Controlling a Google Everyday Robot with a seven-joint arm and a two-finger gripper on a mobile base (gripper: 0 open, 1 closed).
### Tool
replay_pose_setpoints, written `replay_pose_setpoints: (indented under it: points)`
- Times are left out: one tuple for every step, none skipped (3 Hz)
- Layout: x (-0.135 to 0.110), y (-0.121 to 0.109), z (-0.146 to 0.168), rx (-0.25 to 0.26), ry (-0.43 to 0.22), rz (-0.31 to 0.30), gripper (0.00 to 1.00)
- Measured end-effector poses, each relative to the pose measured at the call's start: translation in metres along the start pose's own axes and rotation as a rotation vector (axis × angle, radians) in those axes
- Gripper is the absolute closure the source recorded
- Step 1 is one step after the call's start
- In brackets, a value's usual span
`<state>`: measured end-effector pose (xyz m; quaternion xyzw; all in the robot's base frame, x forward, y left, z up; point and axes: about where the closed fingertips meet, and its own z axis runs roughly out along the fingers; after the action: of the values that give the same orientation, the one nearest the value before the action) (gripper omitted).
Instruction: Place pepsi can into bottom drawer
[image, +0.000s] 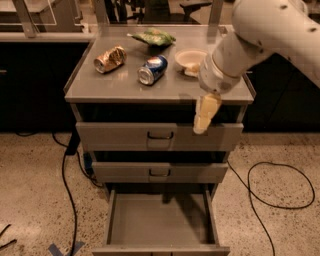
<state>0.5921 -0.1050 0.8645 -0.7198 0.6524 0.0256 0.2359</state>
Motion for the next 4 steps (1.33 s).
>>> replay_pose_setpoints:
  points:
    - [-0.023, -0.043, 0.023, -0.004, -0.038, -0.072, 0.0]
    - [-0.051, -0.084, 0.054, -0.013, -0.092, -0.137, 0.0]
    - [-0.051, -0.085, 0.055, -0.014, -0.092, -0.139, 0.0]
    - [-0.052, -0.103, 0.06, -0.004, -0.1, -0.204, 0.0]
